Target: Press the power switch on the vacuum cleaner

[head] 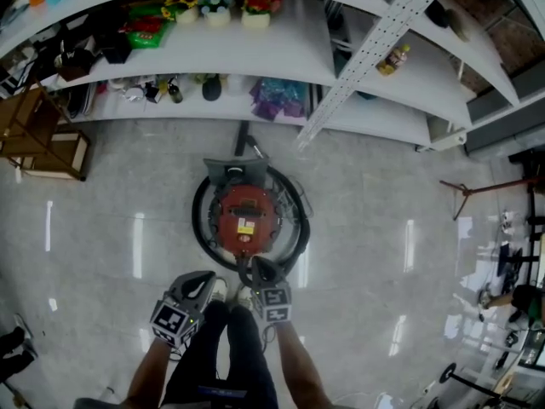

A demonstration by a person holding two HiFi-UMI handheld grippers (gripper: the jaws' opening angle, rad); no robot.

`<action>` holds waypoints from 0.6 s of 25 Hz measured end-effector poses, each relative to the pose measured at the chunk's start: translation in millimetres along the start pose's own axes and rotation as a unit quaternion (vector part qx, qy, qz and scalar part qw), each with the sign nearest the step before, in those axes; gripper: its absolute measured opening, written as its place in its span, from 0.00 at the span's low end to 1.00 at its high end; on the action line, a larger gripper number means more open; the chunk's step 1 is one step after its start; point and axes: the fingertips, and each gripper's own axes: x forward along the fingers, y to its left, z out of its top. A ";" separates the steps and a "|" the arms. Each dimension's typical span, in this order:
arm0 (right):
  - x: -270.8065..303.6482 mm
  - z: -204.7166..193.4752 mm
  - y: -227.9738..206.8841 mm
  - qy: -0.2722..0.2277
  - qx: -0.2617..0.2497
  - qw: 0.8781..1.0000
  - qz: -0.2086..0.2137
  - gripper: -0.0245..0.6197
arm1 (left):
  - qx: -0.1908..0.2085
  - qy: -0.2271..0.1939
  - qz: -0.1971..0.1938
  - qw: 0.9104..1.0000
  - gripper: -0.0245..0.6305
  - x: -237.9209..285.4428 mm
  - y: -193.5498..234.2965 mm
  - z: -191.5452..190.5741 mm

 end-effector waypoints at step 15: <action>-88.0 84.2 24.1 -0.054 -0.001 0.998 -0.021 0.06 | 0.044 -0.038 -0.018 0.998 0.05 -30.9 -36.2 85.6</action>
